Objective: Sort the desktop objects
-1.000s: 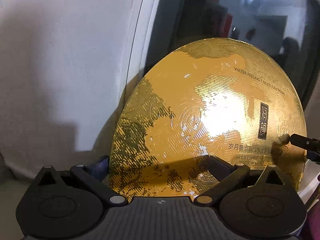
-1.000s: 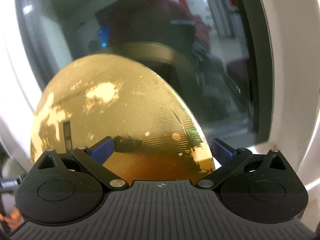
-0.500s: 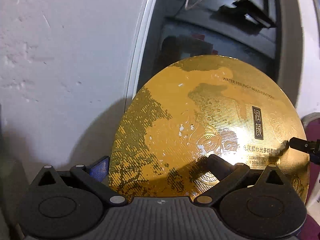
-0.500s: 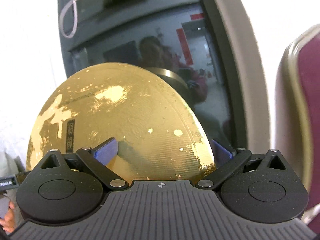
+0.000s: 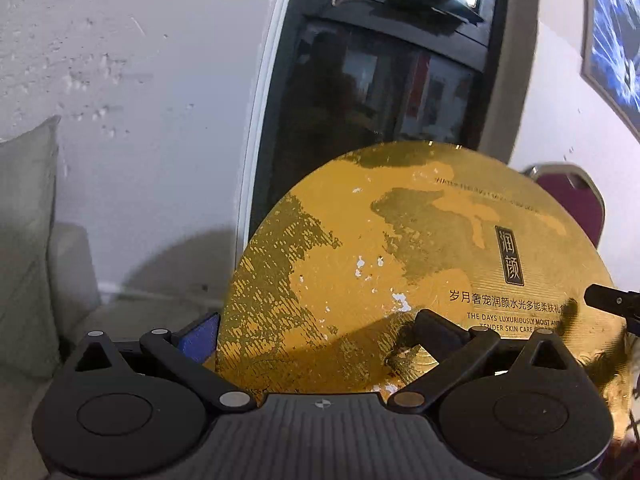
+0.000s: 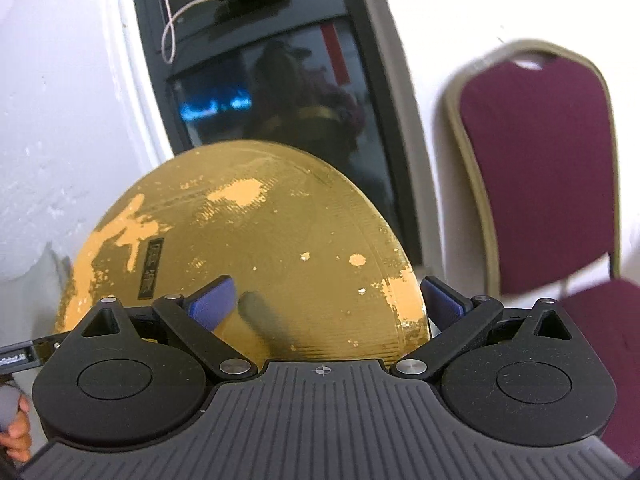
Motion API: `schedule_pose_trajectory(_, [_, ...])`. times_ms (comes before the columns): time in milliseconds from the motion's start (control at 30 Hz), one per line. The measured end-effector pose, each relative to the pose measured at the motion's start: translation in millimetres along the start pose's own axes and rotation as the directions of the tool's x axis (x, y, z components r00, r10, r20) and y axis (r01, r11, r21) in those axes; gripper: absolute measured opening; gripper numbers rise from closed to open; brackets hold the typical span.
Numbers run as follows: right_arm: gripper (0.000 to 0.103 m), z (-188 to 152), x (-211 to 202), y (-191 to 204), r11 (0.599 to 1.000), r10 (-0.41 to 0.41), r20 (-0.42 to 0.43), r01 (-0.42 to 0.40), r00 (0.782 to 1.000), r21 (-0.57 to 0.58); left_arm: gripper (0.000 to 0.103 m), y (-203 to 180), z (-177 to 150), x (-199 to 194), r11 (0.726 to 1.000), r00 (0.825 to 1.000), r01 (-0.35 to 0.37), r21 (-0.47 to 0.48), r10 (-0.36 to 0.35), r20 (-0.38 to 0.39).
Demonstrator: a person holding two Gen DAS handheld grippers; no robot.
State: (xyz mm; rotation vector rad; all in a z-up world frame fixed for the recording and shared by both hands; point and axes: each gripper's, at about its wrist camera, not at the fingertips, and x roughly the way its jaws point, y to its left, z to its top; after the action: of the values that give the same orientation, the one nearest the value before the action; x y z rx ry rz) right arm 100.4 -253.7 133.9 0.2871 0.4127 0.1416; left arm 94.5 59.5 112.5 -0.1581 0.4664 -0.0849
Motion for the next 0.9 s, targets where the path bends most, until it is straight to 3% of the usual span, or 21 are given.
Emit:
schedule_pose_trajectory(167, [0.101, -27.1, -33.4, -7.8, 1.000, -0.028, -0.056, 0.028, 0.998, 0.003, 0.101, -12.9, -27.4, -19.5, 1.000, 0.998, -0.017, 0.003, 0.017, -0.053])
schedule_pose_trajectory(333, [0.101, -38.7, -47.4, -24.2, 0.995, -0.049, -0.105, 0.058, 0.993, 0.083, 0.101, -25.5, -49.6, -18.8, 1.000, 0.995, -0.012, -0.008, 0.011, -0.104])
schedule_pose_trajectory(700, [0.101, -52.2, -94.4, -57.9, 0.977, -0.185, -0.138, 0.197, 0.973, 0.078, 0.101, -52.5, -71.9, 2.6, 0.993, 0.972, 0.091, -0.073, -0.104, -0.208])
schedule_pose_trajectory(900, [0.101, -52.3, -115.0, -72.8, 0.954, -0.280, -0.157, 0.293, 0.947, 0.062, 0.101, -80.7, -80.9, 5.1, 0.986, 0.954, 0.154, -0.063, -0.165, -0.250])
